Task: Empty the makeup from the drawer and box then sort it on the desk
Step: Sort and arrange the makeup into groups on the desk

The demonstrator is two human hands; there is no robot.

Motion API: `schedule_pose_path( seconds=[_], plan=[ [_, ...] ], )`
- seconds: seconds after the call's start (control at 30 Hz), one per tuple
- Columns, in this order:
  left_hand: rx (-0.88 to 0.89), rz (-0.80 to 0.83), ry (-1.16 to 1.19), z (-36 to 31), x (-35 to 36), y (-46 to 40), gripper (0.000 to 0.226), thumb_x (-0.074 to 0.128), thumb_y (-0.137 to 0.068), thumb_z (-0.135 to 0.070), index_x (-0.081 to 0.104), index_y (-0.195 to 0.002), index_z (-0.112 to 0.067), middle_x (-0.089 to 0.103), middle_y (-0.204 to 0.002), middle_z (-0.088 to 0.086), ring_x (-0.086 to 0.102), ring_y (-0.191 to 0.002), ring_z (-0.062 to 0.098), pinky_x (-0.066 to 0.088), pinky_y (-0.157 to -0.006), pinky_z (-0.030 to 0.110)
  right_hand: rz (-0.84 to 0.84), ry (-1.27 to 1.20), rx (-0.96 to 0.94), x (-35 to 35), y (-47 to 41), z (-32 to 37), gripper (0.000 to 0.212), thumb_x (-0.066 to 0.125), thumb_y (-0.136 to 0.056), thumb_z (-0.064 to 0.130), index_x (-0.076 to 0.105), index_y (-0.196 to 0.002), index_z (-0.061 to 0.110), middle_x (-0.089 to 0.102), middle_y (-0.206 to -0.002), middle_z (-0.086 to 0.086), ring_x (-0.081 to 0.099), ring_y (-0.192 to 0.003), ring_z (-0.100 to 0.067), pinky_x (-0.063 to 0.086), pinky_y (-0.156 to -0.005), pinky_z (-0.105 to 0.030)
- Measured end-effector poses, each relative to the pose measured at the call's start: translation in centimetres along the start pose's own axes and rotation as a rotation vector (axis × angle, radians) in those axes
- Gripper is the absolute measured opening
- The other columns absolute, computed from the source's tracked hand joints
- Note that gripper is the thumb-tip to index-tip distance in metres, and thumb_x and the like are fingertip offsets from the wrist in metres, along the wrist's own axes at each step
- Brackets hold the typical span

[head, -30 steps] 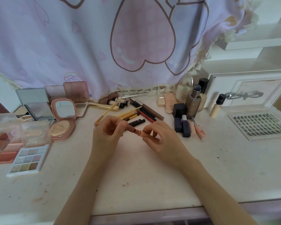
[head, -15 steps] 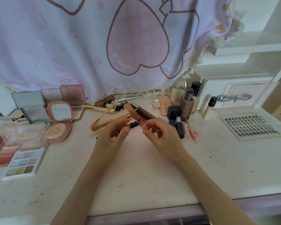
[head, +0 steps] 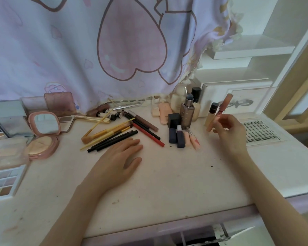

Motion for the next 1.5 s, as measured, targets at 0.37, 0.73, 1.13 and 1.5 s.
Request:
schedule_pose_path(
  seconds=[0.37,0.73,1.13,1.5],
  plan=[
    [-0.028,0.028,0.011,0.0,-0.1,0.0,0.067,0.021,-0.079,-0.063,0.043,-0.135,-0.034,0.037,-0.142,-0.017,0.028,-0.134,0.001,0.022,-0.111,0.026,0.000,0.175,-0.067,2.8,-0.5,-0.5,0.010,0.056,-0.089,0.011,0.062,-0.095,0.007,0.062,-0.084,-0.001,0.056,-0.081,-0.015,0.035,-0.072,-0.018],
    [-0.037,0.045,0.012,-0.2,-0.3,0.0,0.069,0.019,-0.077,-0.065,0.042,-0.135,-0.035,0.036,-0.143,-0.018,0.026,-0.134,0.000,0.023,-0.113,0.028,0.035,0.292,-0.024,3.5,-0.7,-0.7,0.012,0.058,-0.086,0.007,0.065,-0.096,0.004,0.067,-0.091,-0.008,0.056,-0.082,-0.017,0.037,-0.075,-0.021],
    [-0.022,0.120,-0.077,-0.4,-0.1,-0.1,0.075,0.009,-0.076,-0.068,0.030,-0.141,-0.037,0.025,-0.149,-0.018,0.016,-0.138,0.000,0.012,-0.112,0.023,0.055,0.349,-0.188,2.4,3.1,2.0,0.019,0.056,-0.091,0.016,0.064,-0.106,0.007,0.064,-0.104,-0.006,0.056,-0.091,-0.016,0.032,-0.075,-0.016],
    [-0.018,0.153,-0.111,-1.1,-0.4,0.0,0.063,0.013,-0.086,-0.062,0.021,-0.144,-0.037,0.014,-0.153,-0.018,0.003,-0.140,0.000,-0.003,-0.109,0.017,0.561,0.726,-0.386,14.7,1.3,9.0,0.029,0.044,-0.097,0.021,0.059,-0.115,0.004,0.057,-0.116,-0.012,0.054,-0.103,-0.025,0.047,-0.085,-0.035]
  ],
)
Point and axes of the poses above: each hand's wrist, its own y-axis away from the middle knuckle, its own x-axis out of the palm, z = x × y, the point moved 3 cm from there along -y, towards the middle knuckle
